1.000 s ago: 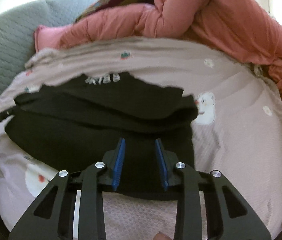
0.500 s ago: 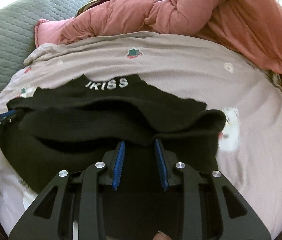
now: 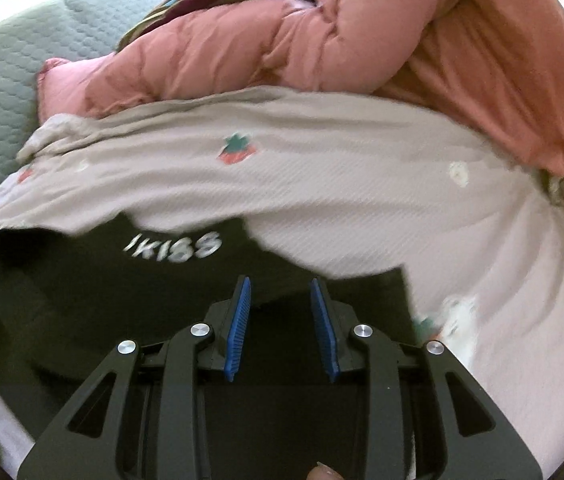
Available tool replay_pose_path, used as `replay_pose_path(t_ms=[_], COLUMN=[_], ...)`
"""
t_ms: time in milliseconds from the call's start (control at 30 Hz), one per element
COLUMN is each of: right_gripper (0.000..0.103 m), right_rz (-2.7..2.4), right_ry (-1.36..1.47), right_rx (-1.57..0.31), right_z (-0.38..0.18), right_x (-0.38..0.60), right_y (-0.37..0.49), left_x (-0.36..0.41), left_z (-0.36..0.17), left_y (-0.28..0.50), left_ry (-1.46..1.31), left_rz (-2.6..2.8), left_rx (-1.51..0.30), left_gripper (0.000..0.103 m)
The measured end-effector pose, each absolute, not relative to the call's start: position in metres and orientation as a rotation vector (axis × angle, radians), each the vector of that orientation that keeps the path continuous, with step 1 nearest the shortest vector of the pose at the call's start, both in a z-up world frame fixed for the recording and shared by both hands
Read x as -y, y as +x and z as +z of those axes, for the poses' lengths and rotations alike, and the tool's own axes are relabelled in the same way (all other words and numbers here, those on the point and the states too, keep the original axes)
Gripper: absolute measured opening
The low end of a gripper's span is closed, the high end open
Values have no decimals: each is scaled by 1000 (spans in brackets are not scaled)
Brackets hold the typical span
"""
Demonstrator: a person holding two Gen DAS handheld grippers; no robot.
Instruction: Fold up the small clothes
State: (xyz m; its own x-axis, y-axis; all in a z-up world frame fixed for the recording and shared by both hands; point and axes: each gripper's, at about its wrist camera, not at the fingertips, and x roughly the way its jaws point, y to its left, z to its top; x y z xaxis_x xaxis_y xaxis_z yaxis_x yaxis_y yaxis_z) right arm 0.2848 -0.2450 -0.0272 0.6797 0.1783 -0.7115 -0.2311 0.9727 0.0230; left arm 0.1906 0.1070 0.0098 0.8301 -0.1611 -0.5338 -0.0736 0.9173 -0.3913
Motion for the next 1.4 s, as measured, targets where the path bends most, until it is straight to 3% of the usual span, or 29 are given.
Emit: replay_pose_path(t_ms=[67,133,367,533,600,633,667,700,1033,1100,1167,1233,1333,1400], right_gripper=[31,31,48,50,47,37,13,4,4,11,39,40,54,57], right_rz=[274,355,574,588,573,575,584,586,482,452,412,401,365,305], right_ry=[-57,-92,-459,-650,-669,-658,-630,-601,-368,-365,-344,-286,-214,-187], right_rx=[-766,-723,-669,-662,-665,-672,-682,-692,-810,-815,-812,-798,-752,-723], right_z=[-19,-8,-21,-44,-49,-50,-48,-47,-33,-38,-41,-36,-25,-19], right_x=[249,244,188,146,136,133,130,128,117,116,120,134,165,194], right_y=[279,261,191,183,190,195,201,208,292,300,303,303,293,285], left_x=[-109,-115,-126,-113,-107,-105,-104,-104,-113,-117,-120,-125,-132,-134], left_z=[3,-7,-15,-24,-26,-26,-26,-26,-42,-47,-49,-51,-54,-55], left_y=[182,179,183,187,186,187,186,186,194,197,199,200,202,203], left_ry=[-398,-392,-394,-396,-375,-372,-372,-372,-408,-422,-432,-450,-479,-473], left_rz=[-66,-38,-65,-161,-165,-168,-172,-175,-164,-153,-144,-131,-120,-97], left_rx=[-606,-667,-771,-822,-827,-828,-825,-823,-847,-857,-857,-851,-845,-842], left_gripper=[47,47,51,52,53,55,57,57,57,57,57,57,57,57])
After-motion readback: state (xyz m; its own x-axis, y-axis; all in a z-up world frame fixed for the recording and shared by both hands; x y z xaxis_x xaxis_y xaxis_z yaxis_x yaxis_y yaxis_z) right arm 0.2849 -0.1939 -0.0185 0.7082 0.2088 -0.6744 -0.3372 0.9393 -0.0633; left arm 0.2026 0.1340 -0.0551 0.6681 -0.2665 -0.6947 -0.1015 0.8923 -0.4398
